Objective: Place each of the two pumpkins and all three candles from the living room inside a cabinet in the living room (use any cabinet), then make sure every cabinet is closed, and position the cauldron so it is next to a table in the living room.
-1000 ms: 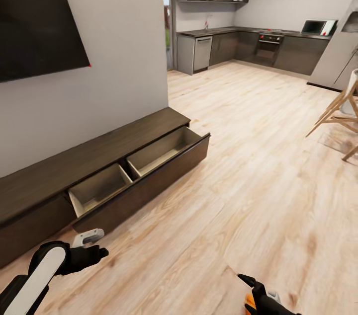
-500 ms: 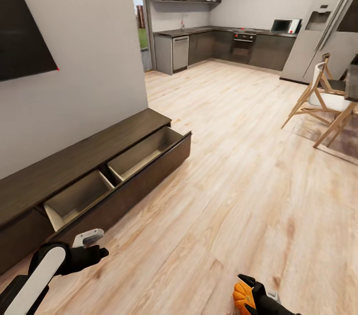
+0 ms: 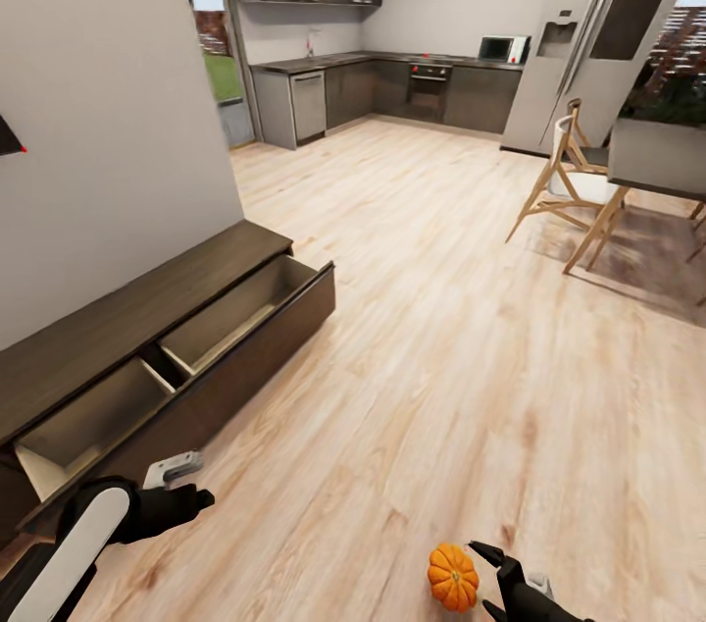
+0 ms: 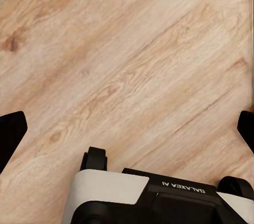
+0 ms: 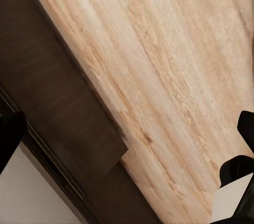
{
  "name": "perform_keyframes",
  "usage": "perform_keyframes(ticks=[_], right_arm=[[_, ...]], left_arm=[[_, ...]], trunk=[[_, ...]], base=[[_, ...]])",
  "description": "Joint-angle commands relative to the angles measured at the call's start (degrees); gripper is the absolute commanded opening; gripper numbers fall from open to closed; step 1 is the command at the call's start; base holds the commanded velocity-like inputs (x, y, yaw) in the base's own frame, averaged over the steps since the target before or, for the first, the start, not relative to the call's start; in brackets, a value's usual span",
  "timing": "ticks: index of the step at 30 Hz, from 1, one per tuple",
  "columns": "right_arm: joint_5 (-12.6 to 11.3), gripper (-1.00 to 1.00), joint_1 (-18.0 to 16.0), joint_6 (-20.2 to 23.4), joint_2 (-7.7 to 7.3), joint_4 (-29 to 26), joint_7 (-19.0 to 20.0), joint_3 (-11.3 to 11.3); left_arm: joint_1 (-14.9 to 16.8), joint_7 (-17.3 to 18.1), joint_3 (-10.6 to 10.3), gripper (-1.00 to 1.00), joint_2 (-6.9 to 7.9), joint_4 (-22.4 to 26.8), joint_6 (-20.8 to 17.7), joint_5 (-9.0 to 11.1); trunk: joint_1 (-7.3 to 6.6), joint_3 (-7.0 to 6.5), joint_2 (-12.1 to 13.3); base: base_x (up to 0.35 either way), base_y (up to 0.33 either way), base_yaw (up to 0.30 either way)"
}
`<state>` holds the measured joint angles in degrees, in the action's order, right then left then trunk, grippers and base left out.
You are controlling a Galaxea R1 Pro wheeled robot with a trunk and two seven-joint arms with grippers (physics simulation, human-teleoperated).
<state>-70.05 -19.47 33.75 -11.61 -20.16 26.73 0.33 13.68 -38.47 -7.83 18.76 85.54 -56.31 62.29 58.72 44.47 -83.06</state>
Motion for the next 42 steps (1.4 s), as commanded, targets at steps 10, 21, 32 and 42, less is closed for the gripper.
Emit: perform_keyframes(ticks=[10,21,32,42], right_arm=[[-0.2,1.00,0.0,0.3,-0.01,0.0,0.1,0.0],[-0.2,1.00,0.0,0.3,-0.04,0.0,0.1,0.1],[-0.2,1.00,0.0,0.3,-0.08,0.0,0.1,0.0],[-0.4,1.00,0.0,0.3,-0.05,0.1,-0.1,0.0]], left_arm=[[0.0,-0.6,-0.1,1.00,-0.12,0.1,0.0,0.6],[0.0,-0.6,-0.3,1.00,-0.13,0.1,0.0,0.5],[0.0,-0.6,-0.3,1.00,-0.13,0.1,0.0,0.4],[0.0,-0.6,-0.3,1.00,-0.13,0.1,0.0,0.3]], trunk=[[0.01,0.04,0.0],[0.01,0.04,0.0],[0.01,0.04,0.0],[0.01,0.04,0.0]], base=[[0.180,0.000,-0.114],[0.121,0.007,-0.002],[0.005,-0.097,0.000],[0.060,-0.007,0.000]])
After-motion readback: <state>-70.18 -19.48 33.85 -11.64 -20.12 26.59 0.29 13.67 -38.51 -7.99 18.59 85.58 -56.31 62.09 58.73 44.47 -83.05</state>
